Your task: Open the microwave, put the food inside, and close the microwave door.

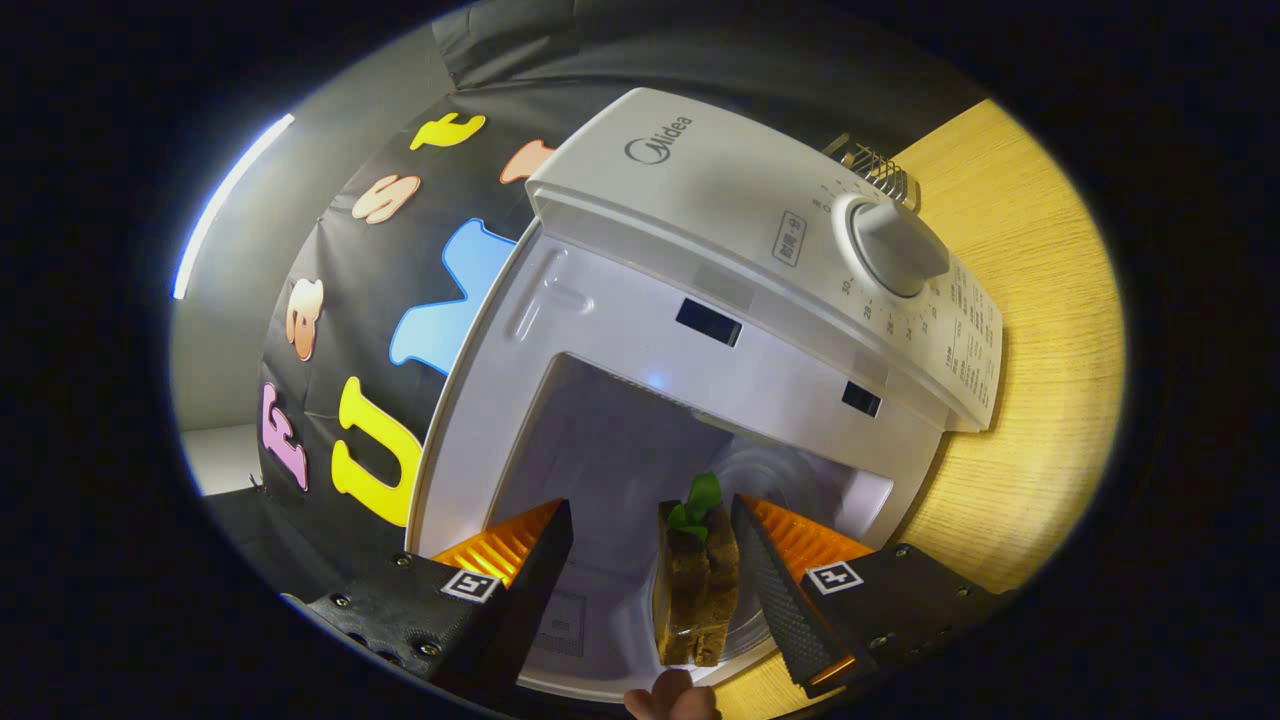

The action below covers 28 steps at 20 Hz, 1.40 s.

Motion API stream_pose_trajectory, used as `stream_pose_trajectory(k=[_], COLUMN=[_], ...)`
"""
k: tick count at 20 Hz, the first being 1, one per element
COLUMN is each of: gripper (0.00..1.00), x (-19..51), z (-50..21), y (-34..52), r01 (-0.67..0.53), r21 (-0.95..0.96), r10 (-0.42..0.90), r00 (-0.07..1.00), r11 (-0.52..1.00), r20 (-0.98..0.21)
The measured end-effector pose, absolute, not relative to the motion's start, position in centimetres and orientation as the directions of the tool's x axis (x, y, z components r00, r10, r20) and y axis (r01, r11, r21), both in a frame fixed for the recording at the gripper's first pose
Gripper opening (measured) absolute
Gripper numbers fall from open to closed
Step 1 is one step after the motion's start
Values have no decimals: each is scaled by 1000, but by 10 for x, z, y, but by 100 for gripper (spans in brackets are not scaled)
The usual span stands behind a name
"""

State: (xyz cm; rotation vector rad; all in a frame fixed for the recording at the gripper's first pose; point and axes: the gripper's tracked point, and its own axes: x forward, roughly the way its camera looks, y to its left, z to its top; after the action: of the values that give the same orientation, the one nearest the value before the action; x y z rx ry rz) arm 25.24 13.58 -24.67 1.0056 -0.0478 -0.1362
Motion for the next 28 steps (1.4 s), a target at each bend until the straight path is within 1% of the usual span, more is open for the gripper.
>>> stream_pose_trajectory(k=[3,5,9,15,19,23,27,28], gripper=[95,95,95,95,95,95,95,93], x=[242,231,198,128,85,47,3,-11], z=[-247,-240,-224,-207,-201,-200,-196,-194], y=[133,132,136,147,160,170,185,191], r01=[95,81,63,23,-24,-37,-59,-69], r21=[836,828,784,630,574,497,351,303], r10=[-129,-130,-114,-63,2,31,51,59], r00=[991,992,993,997,999,999,998,997], r11=[541,556,618,776,819,867,935,950], r20=[-29,-10,10,40,38,20,33,42])
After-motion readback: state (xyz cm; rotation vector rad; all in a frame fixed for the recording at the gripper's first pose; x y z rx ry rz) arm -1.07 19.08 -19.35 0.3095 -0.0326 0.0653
